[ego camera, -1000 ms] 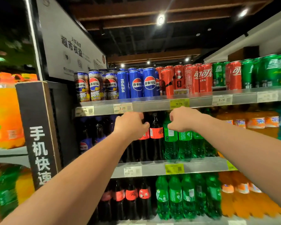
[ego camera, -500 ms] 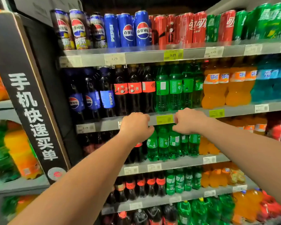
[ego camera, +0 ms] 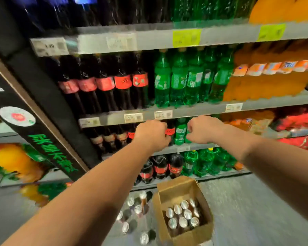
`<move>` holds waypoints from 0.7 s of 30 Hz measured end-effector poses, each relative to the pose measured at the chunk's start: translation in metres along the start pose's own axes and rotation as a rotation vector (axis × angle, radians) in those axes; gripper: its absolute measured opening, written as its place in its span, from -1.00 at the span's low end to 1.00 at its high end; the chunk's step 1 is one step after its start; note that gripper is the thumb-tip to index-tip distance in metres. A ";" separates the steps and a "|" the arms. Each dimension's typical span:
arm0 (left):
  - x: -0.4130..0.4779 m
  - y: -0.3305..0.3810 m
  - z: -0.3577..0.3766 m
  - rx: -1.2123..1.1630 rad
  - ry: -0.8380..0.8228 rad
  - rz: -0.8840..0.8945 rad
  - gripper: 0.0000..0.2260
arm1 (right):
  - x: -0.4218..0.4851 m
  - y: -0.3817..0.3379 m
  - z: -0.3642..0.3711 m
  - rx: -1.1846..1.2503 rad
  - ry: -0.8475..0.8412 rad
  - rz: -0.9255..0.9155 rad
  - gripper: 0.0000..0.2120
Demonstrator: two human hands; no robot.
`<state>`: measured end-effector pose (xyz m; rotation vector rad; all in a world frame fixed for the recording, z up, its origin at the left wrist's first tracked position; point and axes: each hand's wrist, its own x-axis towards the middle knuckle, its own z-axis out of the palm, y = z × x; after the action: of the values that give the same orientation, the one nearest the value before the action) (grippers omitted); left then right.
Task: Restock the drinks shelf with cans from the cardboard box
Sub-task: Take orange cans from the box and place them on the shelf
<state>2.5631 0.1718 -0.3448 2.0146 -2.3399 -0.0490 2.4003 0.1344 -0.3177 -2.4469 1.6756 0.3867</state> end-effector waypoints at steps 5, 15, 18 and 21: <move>0.001 0.007 0.079 -0.028 -0.133 -0.003 -0.67 | 0.022 0.005 0.075 -0.009 -0.064 -0.053 -0.77; 0.036 0.030 0.212 -0.109 -0.349 -0.046 -0.70 | 0.099 0.047 0.185 0.027 -0.334 -0.127 -0.77; 0.047 0.041 0.252 -0.119 -0.407 -0.035 -0.70 | 0.119 0.066 0.226 0.032 -0.434 -0.137 -0.72; 0.056 0.051 0.301 -0.145 -0.432 -0.056 -0.77 | 0.134 0.083 0.277 0.065 -0.459 -0.143 -0.80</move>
<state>2.4865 0.1206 -0.6410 2.1702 -2.4145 -0.7007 2.3341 0.0582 -0.6197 -2.1937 1.2936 0.7880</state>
